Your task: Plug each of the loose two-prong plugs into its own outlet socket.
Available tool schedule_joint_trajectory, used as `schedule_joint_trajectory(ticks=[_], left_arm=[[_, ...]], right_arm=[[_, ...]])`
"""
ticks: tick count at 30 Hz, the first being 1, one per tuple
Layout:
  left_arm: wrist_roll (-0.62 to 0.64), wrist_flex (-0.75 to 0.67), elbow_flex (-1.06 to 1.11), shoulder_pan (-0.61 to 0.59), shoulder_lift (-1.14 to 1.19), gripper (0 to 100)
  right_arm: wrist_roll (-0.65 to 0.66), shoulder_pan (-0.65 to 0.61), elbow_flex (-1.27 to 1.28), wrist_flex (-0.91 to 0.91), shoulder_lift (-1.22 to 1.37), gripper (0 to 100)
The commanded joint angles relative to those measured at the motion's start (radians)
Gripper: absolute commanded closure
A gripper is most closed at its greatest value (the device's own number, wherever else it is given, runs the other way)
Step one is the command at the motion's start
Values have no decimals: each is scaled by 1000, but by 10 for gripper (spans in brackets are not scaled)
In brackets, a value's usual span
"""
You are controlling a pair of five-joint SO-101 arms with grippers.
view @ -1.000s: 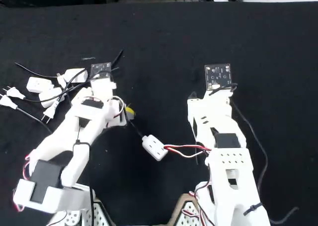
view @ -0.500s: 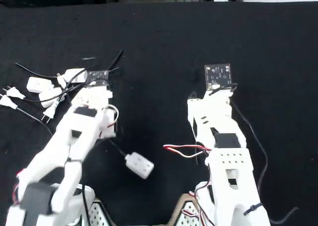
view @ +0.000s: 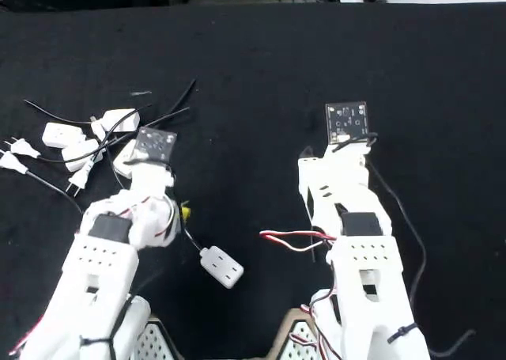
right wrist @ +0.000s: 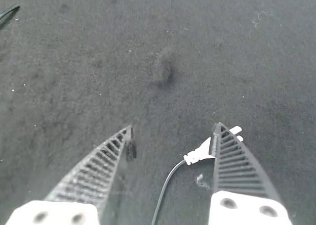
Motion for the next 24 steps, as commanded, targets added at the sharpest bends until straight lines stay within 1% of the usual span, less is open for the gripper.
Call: schedule_joint_trajectory(ticks=[1,3,5,9,12,16,19,24], left_arm=[[-199,196,-15,87,-120,784],[-269,290,-13,124,-133,784],[-318,341,-10,136,-130,784],[-364,361,-7,142,-87,784],[-370,322,-15,147,-17,784],[-361,270,-18,232,114,784],[-301,203,-22,300,181,784],[-224,124,-74,355,235,784]], right_arm=[[-3,12,-5,-28,-35,759],[-3,12,-5,-28,-35,759],[-3,12,-5,-28,-36,759],[-9,18,-5,-28,-36,759],[-9,18,-5,-28,-33,759],[-15,44,-5,-26,-33,759],[-68,83,-10,-28,-33,759],[-74,83,-12,-28,-31,759]])
